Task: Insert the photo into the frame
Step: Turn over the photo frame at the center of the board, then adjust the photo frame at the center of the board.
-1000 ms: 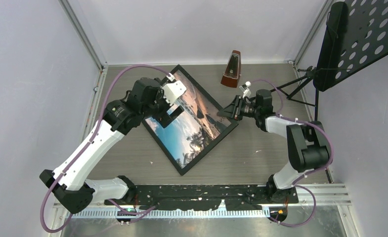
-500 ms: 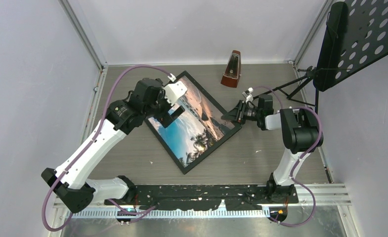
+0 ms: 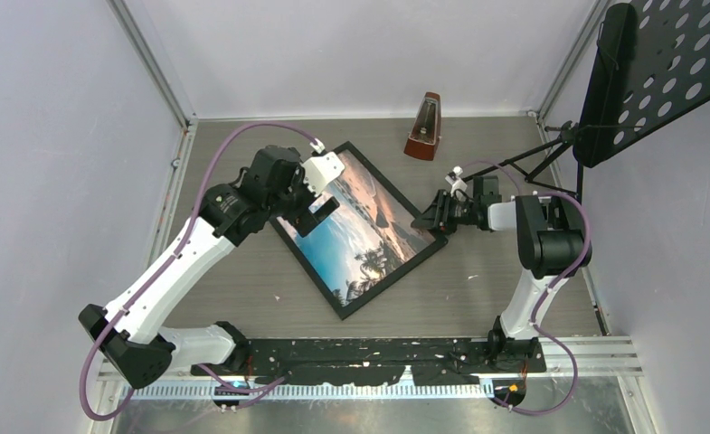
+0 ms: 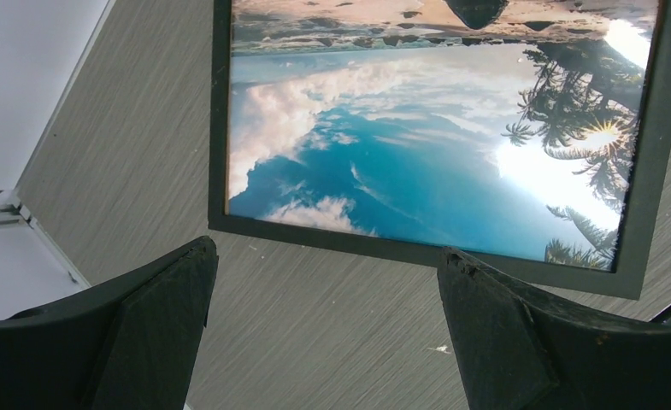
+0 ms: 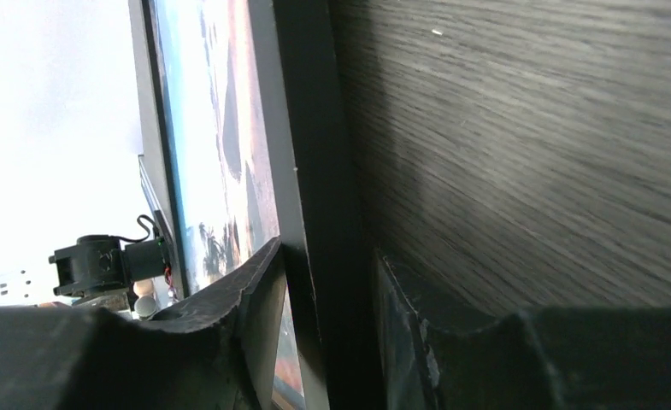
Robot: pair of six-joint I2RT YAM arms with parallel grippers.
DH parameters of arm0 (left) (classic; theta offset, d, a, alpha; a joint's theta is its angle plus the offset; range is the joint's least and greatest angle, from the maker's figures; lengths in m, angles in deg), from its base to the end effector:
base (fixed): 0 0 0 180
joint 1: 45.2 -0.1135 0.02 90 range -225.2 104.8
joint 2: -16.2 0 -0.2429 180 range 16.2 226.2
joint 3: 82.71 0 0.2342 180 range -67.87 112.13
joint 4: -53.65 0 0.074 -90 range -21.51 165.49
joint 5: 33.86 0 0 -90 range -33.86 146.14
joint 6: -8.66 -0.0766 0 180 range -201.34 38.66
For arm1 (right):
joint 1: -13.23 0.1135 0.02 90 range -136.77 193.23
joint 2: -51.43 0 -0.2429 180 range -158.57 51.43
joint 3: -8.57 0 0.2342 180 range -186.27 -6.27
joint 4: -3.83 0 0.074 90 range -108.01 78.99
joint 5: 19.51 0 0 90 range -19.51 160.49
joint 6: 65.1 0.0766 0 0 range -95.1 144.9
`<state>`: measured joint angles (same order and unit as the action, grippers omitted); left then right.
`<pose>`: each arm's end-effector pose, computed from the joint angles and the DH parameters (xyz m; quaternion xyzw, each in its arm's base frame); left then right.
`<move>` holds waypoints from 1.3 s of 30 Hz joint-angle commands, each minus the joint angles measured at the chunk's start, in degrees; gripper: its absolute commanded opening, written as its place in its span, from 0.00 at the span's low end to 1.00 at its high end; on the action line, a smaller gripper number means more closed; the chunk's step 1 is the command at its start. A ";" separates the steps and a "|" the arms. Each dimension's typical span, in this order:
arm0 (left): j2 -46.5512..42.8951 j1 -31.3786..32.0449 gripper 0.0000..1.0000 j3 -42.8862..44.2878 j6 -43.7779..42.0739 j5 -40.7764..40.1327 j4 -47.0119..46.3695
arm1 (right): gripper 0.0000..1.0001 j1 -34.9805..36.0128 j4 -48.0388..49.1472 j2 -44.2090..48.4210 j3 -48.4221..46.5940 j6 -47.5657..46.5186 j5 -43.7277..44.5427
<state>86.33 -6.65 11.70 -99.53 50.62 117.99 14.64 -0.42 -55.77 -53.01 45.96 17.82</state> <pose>0.2126 -0.1600 0.3415 0.4124 0.8064 -0.0316 0.4227 0.3317 0.0691 0.0861 -0.0063 0.8554 0.4686 0.2204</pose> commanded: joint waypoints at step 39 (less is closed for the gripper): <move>16.67 -18.92 1.00 -13.25 20.08 11.94 -3.39 | 0.87 0.17 -34.51 13.27 -7.07 -27.90 24.64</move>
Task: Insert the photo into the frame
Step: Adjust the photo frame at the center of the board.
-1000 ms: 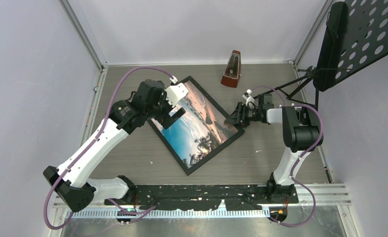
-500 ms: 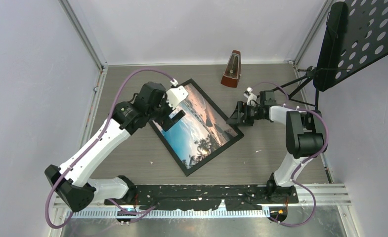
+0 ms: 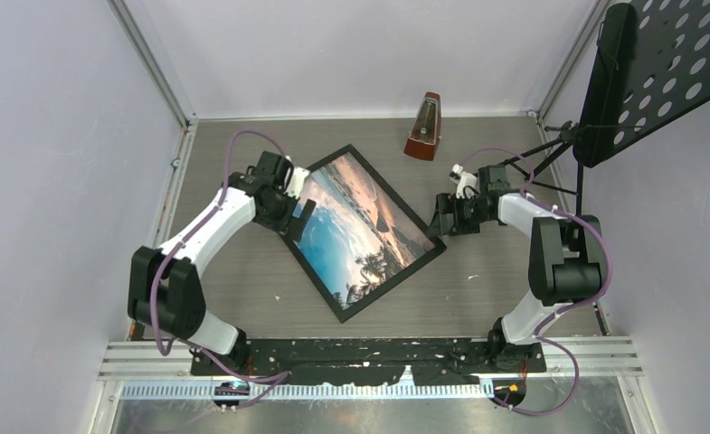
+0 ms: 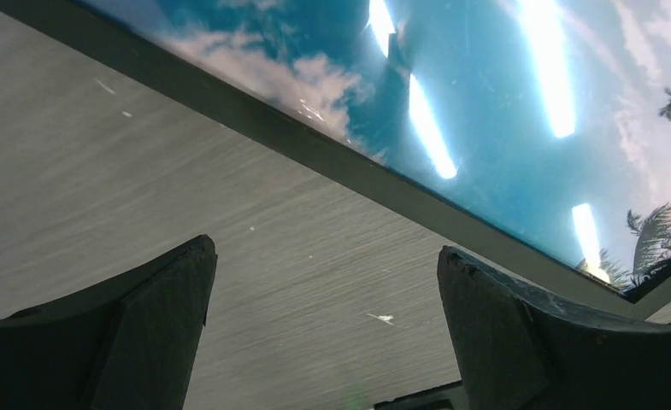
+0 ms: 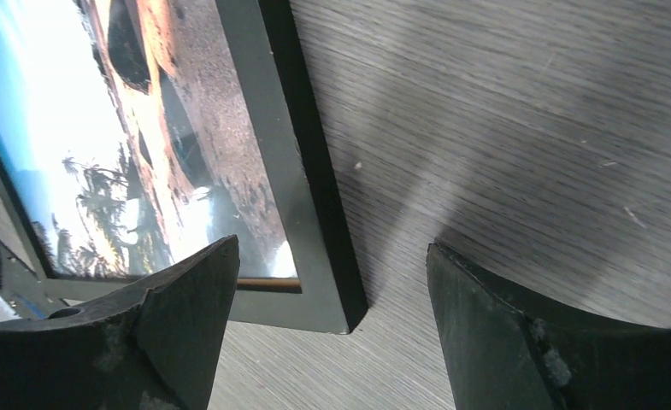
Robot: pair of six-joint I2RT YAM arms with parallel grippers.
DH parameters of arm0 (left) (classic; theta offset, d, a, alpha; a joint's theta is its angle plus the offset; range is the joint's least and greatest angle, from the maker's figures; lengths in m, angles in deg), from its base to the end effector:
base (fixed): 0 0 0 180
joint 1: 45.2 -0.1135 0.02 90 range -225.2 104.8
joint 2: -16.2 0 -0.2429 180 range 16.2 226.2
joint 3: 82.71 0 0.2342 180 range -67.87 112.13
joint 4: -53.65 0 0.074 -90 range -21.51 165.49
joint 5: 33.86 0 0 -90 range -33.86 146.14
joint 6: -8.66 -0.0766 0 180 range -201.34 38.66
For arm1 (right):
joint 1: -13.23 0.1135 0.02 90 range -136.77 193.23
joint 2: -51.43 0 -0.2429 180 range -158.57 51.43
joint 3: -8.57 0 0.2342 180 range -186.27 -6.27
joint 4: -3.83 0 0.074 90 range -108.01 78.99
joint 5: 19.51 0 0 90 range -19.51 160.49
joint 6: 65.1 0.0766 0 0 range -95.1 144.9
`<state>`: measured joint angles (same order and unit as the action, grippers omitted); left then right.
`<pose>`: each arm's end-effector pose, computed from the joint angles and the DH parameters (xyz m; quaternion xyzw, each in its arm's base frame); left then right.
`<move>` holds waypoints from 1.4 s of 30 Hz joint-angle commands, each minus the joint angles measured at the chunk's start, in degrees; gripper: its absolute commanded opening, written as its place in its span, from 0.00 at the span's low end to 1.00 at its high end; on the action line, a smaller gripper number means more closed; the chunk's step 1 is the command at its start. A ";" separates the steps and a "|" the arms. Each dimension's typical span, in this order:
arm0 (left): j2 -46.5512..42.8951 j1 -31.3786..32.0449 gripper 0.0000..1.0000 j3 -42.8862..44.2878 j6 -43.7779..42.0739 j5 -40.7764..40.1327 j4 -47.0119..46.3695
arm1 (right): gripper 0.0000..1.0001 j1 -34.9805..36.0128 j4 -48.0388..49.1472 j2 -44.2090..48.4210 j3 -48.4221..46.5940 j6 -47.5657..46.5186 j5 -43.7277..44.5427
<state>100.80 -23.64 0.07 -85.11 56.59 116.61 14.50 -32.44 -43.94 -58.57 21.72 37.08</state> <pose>0.2745 -0.1091 0.2116 0.2148 0.9519 -0.0375 0.2151 0.3075 0.0490 0.1201 -0.0997 0.9310 0.2768 0.2160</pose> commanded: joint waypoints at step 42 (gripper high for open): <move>34.28 -11.46 1.00 28.03 6.95 18.84 4.68 | 0.80 40.01 -7.46 1.39 -4.95 -14.96 -10.69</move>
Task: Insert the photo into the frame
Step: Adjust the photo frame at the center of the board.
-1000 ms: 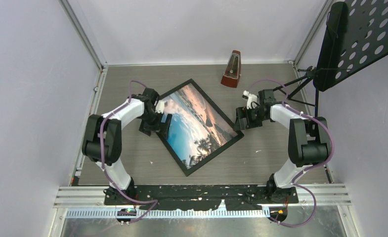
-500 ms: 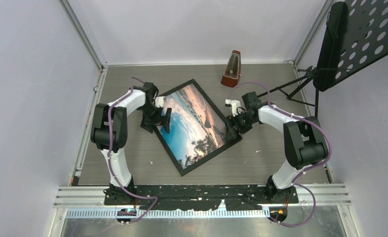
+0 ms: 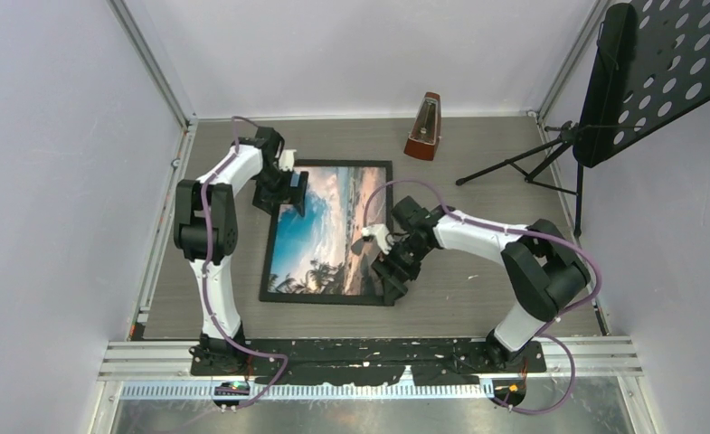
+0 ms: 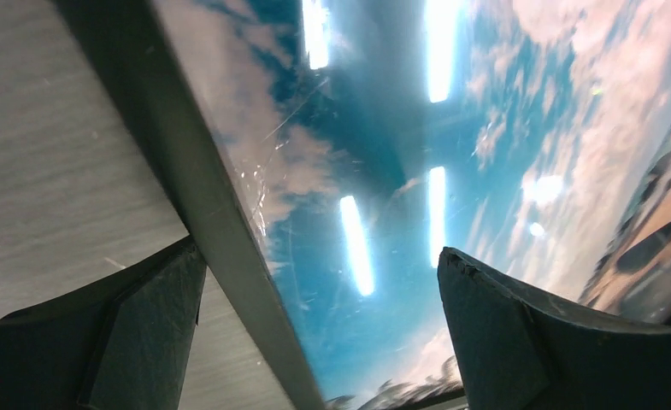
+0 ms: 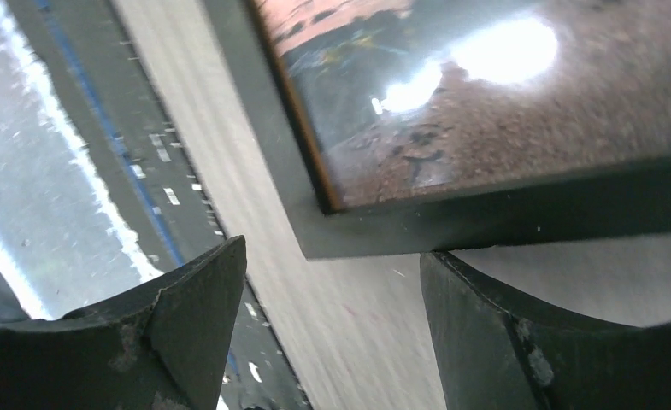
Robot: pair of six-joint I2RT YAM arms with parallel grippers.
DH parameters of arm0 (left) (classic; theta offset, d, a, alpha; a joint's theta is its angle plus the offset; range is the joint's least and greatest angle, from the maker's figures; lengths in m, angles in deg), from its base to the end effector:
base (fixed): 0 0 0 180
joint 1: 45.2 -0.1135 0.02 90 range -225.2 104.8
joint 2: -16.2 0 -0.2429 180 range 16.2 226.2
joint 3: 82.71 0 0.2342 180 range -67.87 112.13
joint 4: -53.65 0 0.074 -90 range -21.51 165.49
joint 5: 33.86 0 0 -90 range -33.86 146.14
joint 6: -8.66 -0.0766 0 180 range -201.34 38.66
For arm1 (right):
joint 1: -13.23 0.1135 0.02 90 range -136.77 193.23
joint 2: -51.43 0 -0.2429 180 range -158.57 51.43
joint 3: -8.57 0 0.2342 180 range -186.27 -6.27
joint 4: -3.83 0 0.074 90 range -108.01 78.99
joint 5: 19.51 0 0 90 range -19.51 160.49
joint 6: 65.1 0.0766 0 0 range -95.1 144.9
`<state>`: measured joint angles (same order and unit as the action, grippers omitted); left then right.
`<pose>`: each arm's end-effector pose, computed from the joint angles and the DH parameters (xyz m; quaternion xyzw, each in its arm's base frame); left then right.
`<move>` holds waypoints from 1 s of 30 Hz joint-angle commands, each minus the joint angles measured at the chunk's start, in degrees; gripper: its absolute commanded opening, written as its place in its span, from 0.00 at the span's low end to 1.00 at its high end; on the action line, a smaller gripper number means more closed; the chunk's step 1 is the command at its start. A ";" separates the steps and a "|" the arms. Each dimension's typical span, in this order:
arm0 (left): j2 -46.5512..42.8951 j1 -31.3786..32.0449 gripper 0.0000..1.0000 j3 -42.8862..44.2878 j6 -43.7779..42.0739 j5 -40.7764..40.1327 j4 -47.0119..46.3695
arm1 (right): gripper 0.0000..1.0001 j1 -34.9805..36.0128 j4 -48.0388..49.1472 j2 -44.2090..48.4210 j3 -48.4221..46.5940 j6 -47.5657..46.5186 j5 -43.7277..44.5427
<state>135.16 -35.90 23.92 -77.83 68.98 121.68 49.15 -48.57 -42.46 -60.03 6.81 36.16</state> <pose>0.3834 -0.0800 0.1294 0.0594 0.9885 -0.1200 0.0705 0.1994 0.1978 0.1217 -0.4595 0.8320 0.3058 0.0557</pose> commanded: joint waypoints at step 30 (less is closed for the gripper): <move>-51.02 1.45 1.00 -33.39 -20.28 -2.00 -10.14 | 0.85 -10.27 15.76 -0.80 -23.48 3.04 13.03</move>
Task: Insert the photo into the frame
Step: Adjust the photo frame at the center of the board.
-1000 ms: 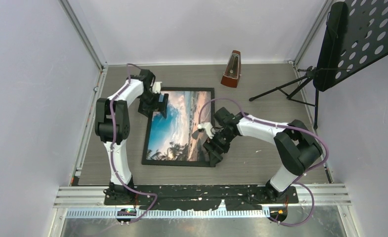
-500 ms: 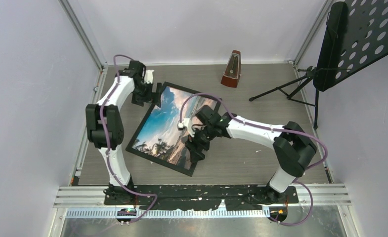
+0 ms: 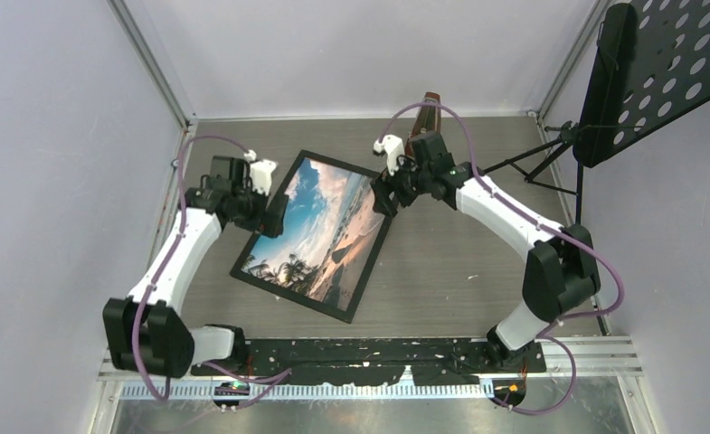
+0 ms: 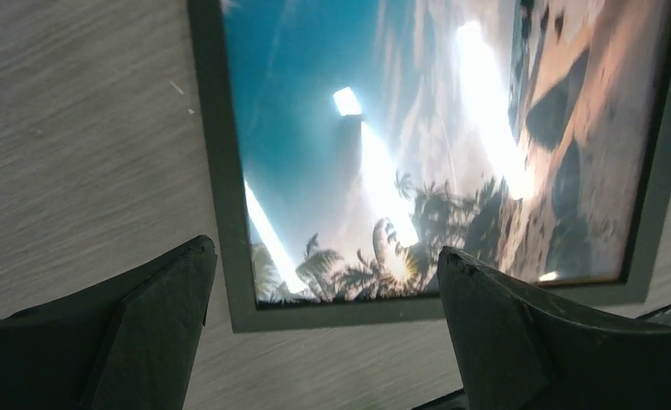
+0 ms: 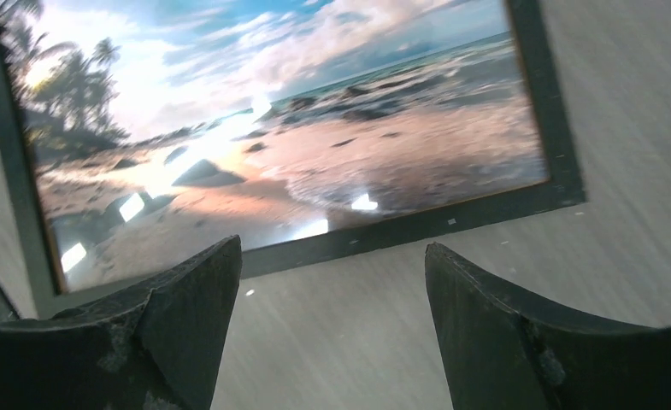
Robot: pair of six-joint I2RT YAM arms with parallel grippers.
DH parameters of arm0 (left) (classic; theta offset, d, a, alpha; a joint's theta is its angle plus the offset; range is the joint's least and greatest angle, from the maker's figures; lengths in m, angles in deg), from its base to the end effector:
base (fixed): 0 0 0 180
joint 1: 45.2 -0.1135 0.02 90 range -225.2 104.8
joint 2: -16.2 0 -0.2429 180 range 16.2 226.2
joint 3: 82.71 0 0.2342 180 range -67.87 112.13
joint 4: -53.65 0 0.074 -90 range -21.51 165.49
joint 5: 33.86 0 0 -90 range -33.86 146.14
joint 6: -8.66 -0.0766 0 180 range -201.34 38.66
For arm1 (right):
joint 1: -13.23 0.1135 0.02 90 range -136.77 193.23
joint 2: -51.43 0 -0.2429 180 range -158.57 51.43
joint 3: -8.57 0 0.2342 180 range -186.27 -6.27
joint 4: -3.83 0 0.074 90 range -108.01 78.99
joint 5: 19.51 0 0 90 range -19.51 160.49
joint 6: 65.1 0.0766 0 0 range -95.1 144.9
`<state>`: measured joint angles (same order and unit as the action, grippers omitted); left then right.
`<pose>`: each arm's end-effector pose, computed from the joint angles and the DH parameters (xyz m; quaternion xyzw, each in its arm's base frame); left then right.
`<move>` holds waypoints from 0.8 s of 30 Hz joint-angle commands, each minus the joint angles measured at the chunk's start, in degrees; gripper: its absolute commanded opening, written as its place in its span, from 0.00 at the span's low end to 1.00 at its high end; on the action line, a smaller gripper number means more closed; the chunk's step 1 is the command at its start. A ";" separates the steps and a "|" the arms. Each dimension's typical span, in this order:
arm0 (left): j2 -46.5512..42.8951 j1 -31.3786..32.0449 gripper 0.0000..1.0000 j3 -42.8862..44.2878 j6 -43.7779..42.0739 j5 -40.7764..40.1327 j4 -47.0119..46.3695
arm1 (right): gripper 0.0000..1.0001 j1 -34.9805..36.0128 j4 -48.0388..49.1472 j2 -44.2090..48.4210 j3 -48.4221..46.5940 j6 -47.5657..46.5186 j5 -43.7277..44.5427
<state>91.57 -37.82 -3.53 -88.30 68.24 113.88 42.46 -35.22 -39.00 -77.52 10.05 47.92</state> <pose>0.2703 -0.0512 0.2400 0.1490 0.9408 -0.1020 0.2869 0.3003 0.2017 0.2392 -0.4097 0.8058 0.2269 0.3624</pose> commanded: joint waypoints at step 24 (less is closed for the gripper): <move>-15.73 34.17 1.00 -28.52 -33.00 -20.79 -8.99 | 0.84 -8.71 -4.37 -30.26 -29.91 1.53 1.78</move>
<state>75.97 -6.81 -30.09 -118.96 51.34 108.54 34.39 -38.43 -66.91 -103.59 11.49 49.91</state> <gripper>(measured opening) 0.994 0.846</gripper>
